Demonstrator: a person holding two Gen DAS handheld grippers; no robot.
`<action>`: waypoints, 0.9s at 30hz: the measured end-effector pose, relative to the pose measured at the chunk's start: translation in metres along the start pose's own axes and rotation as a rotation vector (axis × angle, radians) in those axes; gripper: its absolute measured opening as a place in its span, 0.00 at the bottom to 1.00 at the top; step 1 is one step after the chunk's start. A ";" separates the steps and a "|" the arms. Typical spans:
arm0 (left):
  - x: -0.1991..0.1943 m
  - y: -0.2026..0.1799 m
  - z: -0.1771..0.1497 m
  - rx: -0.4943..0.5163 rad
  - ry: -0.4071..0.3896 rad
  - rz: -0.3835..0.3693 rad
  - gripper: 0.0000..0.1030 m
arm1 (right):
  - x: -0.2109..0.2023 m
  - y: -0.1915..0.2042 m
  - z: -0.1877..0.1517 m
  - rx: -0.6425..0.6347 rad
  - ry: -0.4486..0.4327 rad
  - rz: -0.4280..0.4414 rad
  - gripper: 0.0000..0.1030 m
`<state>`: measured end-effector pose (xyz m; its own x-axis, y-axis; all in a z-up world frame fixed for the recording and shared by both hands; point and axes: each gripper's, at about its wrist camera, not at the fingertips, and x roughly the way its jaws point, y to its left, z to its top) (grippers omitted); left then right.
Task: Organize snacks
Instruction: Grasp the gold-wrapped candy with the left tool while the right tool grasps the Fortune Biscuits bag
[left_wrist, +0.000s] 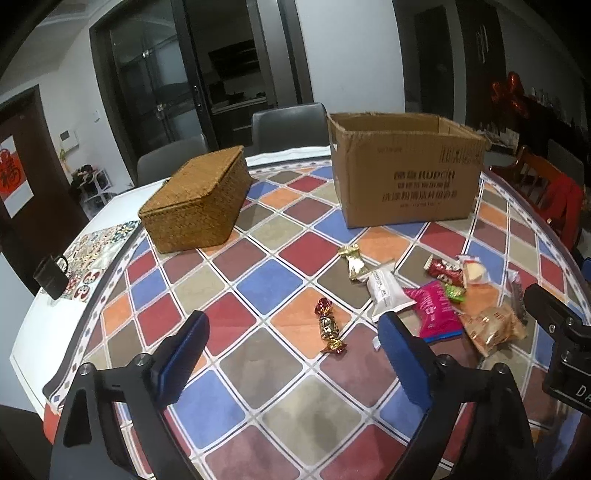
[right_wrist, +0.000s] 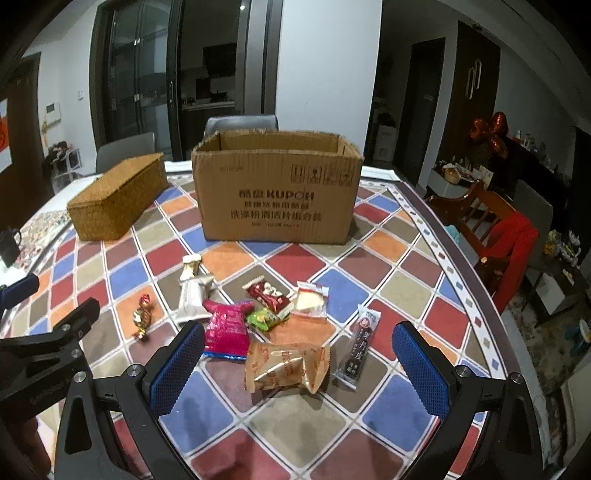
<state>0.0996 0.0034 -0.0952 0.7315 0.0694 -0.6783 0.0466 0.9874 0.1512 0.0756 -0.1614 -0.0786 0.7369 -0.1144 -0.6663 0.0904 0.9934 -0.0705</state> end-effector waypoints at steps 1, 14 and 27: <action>0.005 -0.001 -0.001 0.001 0.009 -0.002 0.88 | 0.004 0.001 -0.002 -0.002 0.009 -0.001 0.99; 0.048 -0.017 -0.014 0.060 0.065 -0.030 0.67 | 0.043 0.003 -0.016 -0.001 0.056 0.014 0.89; 0.071 -0.021 -0.020 0.047 0.114 -0.059 0.61 | 0.062 0.005 -0.023 -0.012 0.097 0.003 0.86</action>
<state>0.1369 -0.0095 -0.1605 0.6449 0.0293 -0.7637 0.1214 0.9826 0.1402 0.1065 -0.1633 -0.1371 0.6690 -0.1102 -0.7351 0.0798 0.9939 -0.0764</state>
